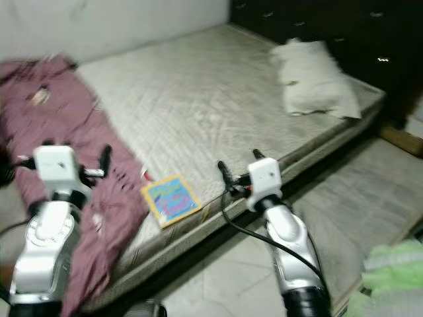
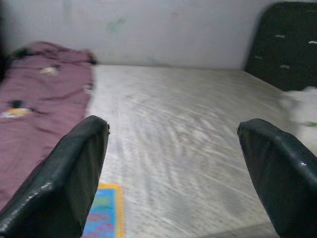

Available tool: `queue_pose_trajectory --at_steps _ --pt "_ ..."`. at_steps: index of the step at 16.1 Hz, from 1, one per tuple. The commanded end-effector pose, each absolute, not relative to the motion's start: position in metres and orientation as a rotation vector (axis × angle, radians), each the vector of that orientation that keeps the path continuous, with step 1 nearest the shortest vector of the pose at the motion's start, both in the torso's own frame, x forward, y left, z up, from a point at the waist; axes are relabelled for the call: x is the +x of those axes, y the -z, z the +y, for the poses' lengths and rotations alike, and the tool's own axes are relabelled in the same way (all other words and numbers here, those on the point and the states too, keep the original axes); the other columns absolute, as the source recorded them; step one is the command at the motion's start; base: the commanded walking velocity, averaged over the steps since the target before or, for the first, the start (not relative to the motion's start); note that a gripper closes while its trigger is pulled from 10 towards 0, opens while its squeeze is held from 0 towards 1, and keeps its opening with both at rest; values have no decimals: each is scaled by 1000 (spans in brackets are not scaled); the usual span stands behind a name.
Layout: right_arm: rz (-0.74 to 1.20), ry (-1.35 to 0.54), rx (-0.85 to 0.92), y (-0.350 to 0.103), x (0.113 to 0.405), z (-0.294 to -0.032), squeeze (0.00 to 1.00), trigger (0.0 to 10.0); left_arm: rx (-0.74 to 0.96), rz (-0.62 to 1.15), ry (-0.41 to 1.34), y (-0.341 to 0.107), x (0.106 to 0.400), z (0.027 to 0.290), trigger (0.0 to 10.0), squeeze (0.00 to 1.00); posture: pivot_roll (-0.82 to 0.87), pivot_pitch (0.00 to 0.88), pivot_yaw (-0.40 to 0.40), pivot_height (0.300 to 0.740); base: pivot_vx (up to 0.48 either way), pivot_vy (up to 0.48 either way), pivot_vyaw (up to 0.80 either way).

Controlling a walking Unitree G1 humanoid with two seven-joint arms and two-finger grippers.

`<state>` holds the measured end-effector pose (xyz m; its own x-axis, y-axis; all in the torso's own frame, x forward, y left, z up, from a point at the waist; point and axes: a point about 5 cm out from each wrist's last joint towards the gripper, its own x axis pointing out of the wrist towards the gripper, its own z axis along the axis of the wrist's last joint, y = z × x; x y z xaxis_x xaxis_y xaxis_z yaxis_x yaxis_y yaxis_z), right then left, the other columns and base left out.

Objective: Clean up the room

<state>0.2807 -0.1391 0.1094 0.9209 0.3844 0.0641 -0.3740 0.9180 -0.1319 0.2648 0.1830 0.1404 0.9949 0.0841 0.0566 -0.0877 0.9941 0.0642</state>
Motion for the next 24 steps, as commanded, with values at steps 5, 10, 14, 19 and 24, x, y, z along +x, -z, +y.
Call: queue_pose_trajectory --at_steps 5,10,14,19,24 --pt "-120 -381 -89 -124 290 -129 0 10000 75 -77 -69 -142 270 178 10000 0 33 0 33 740 0 0 800" --pt "-107 -441 -94 -125 290 -119 0 10000 64 -68 -80 -136 260 177 10000 0 49 0 1 740 0 0 786" --pt "-120 -413 -80 -129 297 -117 0 10000 29 -65 -52 -133 264 171 10000 0 34 0 0 740 0 0 0" --pt "-119 -423 -84 -133 298 -110 0 10000 19 -63 -15 -130 265 161 10000 0 25 0 -30 740 0 0 0" --pt "-132 -442 -111 -137 303 -103 0 10000 1 -63 -17 -129 264 154 10000 0 25 0 -45 740 0 0 480"
